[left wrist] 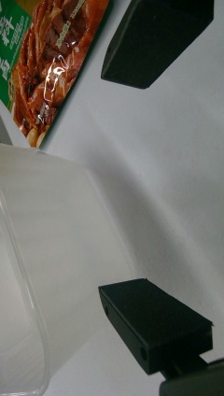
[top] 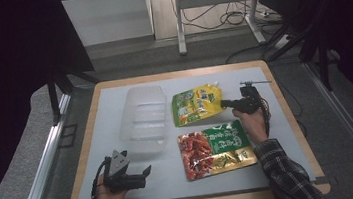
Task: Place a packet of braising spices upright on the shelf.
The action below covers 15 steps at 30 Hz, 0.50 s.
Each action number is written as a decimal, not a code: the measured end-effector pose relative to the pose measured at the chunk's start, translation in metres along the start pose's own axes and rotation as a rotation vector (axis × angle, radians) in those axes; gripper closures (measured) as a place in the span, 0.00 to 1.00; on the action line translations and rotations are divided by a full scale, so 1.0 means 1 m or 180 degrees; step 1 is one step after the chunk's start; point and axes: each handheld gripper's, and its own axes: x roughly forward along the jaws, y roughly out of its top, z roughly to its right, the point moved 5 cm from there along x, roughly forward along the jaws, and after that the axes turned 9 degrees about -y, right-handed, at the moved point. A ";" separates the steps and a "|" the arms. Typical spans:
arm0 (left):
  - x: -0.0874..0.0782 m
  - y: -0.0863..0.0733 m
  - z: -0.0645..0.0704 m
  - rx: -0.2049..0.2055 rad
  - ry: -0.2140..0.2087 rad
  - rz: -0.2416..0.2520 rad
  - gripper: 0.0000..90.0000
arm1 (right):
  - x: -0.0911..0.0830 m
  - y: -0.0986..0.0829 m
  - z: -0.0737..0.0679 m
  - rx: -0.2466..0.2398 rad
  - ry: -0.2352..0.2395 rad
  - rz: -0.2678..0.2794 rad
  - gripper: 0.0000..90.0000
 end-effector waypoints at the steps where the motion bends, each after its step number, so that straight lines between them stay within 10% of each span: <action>1: 0.000 0.000 0.000 0.0001 0.0000 -0.0001 0.01 | -0.004 0.004 -0.005 -0.0051 0.0003 0.0034 1.00; 15: 0.000 0.000 0.000 0.0018 0.0000 -0.0002 0.01 | -0.028 0.038 -0.026 -0.0301 0.0030 0.0242 1.00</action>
